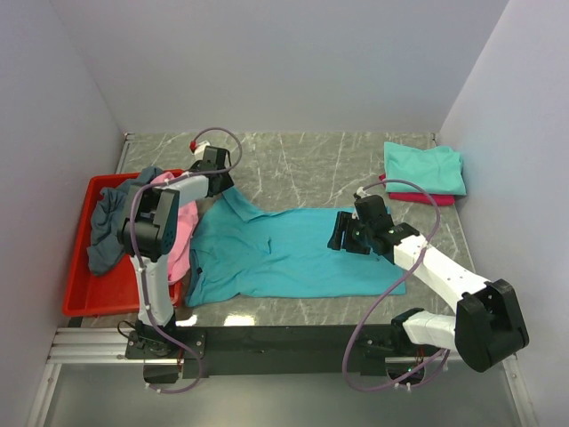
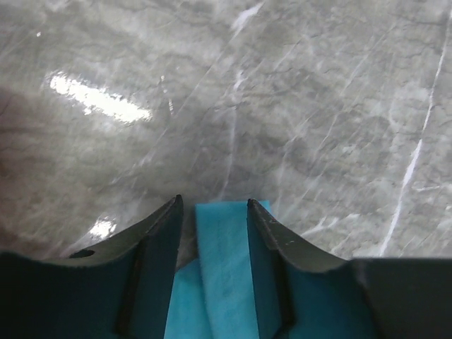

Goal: Fold and stack the t-shirts
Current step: Fold the tshirt

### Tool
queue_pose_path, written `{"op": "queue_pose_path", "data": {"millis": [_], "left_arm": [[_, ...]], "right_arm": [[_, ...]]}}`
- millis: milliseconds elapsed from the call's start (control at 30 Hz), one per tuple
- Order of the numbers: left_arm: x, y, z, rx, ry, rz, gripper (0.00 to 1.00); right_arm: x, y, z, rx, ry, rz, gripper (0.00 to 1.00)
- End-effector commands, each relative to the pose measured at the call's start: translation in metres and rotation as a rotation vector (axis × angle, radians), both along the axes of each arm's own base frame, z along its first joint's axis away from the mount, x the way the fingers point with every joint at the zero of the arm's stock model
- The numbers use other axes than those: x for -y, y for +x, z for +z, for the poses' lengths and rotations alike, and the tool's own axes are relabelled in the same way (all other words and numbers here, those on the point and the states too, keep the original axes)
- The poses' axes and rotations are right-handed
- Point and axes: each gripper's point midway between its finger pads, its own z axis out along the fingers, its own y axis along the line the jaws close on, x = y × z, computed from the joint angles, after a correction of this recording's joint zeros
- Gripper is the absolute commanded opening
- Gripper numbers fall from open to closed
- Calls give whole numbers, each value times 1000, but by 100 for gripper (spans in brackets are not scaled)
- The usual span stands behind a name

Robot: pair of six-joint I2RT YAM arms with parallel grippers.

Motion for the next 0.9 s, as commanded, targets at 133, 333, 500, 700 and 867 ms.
{"op": "queue_pose_path", "data": {"millis": [133, 333, 500, 700, 867], "left_arm": [[10, -5, -25, -69, -6, -58, 42], [8, -11, -33, -91, 9, -63, 22], [11, -14, -34, -101, 4, -81, 1], [13, -16, -24, -84, -11, -99, 1], [14, -18, 6, -20, -35, -97, 1]], "right_arm": [[-7, 9, 15, 51, 34, 4, 66], [-8, 11, 17, 54, 38, 7, 65], [-8, 13, 18, 56, 38, 8, 66], [-5, 23, 22, 69, 33, -7, 65], [-2, 30, 24, 70, 26, -16, 66]]}}
